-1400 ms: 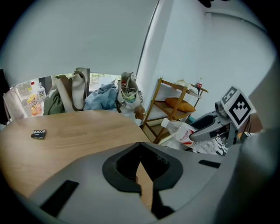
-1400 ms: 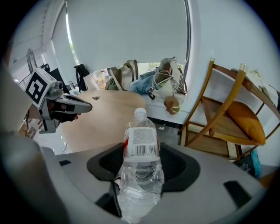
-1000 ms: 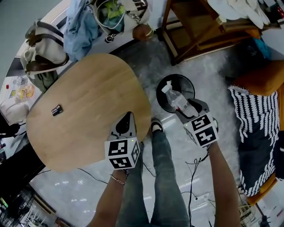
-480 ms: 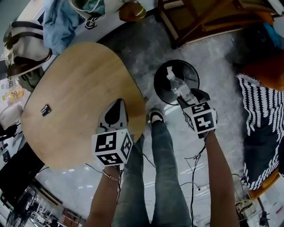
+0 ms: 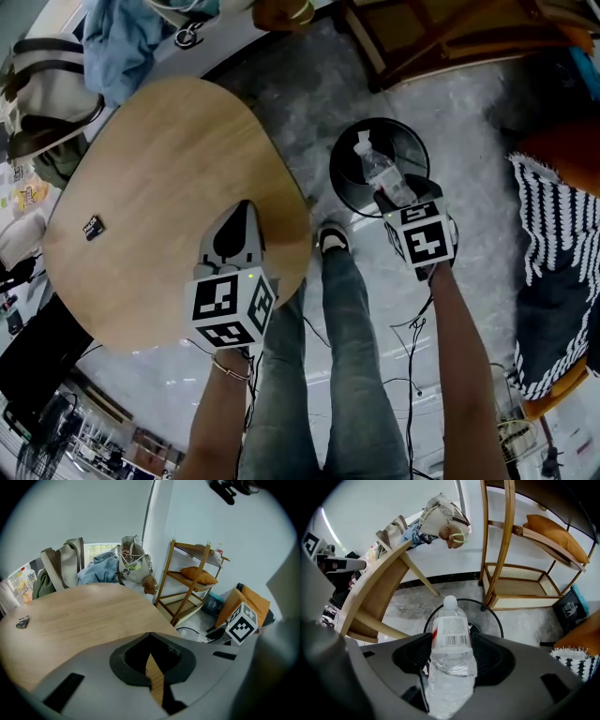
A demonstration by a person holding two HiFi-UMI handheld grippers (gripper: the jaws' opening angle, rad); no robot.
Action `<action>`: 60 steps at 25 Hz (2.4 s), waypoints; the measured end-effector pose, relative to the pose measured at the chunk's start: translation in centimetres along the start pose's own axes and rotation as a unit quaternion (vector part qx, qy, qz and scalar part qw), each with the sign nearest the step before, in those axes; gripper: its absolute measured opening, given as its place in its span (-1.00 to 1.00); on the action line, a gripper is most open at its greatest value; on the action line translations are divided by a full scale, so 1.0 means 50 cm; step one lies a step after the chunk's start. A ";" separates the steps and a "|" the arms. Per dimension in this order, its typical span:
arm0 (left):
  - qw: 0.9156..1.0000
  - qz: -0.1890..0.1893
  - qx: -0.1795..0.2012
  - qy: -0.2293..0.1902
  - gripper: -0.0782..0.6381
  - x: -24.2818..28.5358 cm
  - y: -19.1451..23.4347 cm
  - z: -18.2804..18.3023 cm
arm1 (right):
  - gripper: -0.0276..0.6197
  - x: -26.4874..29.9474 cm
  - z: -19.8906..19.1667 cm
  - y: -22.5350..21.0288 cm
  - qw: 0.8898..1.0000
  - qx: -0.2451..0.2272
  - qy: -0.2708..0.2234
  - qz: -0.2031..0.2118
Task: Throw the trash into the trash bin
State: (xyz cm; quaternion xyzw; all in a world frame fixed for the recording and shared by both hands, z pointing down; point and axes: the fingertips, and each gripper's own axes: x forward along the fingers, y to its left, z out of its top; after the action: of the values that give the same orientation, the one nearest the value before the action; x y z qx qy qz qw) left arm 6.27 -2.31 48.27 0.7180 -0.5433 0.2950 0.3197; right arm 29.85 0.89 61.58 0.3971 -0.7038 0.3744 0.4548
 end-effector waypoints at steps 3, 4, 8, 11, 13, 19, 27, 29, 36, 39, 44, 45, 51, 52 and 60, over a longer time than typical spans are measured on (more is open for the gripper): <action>1.000 0.000 -0.004 0.000 -0.75 0.002 0.000 0.001 | -0.02 0.008 -0.002 -0.014 1.000 0.011 0.005 -0.019; 1.000 -0.001 -0.005 0.001 -0.75 0.002 0.000 0.001 | 0.02 0.010 -0.002 -0.022 1.000 0.011 0.003 -0.029; 1.000 -0.001 -0.009 0.000 -0.75 -0.001 0.000 -0.002 | 0.13 0.003 0.000 -0.027 0.999 0.011 -0.005 -0.030; 1.000 0.001 -0.012 -0.002 -0.75 -0.006 0.005 -0.003 | 0.13 -0.008 0.004 -0.020 1.000 0.006 -0.006 -0.027; 1.000 0.002 -0.017 -0.005 -0.75 -0.013 0.009 -0.002 | 0.12 -0.020 0.011 -0.019 1.000 0.002 -0.013 -0.027; 0.999 0.009 -0.035 -0.016 -0.75 -0.042 0.041 0.005 | 0.11 -0.056 0.053 0.018 0.999 -0.026 -0.025 -0.019; 0.995 0.042 -0.074 -0.043 -0.75 -0.118 0.147 0.010 | 0.11 -0.097 0.169 0.108 0.995 -0.084 -0.046 -0.010; 0.994 0.053 -0.086 -0.049 -0.75 -0.145 0.183 0.008 | 0.11 -0.111 0.202 0.138 0.994 -0.102 -0.049 -0.009; 0.984 0.094 -0.138 -0.069 -0.75 -0.250 0.307 -0.013 | 0.11 -0.170 0.325 0.251 0.985 -0.155 -0.068 -0.005; 0.978 0.109 -0.161 -0.078 -0.75 -0.295 0.361 -0.028 | 0.11 -0.179 0.371 0.326 0.979 -0.190 -0.070 0.005; 0.965 0.143 -0.199 -0.095 -0.75 -0.369 0.457 -0.062 | 0.11 -0.165 0.443 0.492 0.963 -0.255 -0.076 0.040; 0.962 0.150 -0.206 -0.097 -0.75 -0.383 0.476 -0.069 | 0.10 -0.159 0.455 0.528 0.959 -0.267 -0.078 0.048; 0.942 0.193 -0.249 -0.114 -0.75 -0.455 0.579 -0.122 | 0.10 -0.120 0.509 0.730 0.931 -0.343 -0.083 0.094; 0.939 0.199 -0.255 -0.115 -0.75 -0.465 0.593 -0.133 | 0.10 -0.114 0.515 0.760 0.926 -0.353 -0.084 0.101; 0.921 0.227 -0.296 -0.111 -0.75 -0.494 0.681 -0.202 | 0.07 -0.043 0.550 0.932 0.897 -0.411 -0.073 0.143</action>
State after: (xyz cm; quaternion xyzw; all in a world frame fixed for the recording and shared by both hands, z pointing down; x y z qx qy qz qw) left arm -33.31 13.18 40.21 0.4763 -0.7864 0.1036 0.3796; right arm -20.91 -4.24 43.42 0.0957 -0.8754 0.0826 0.4665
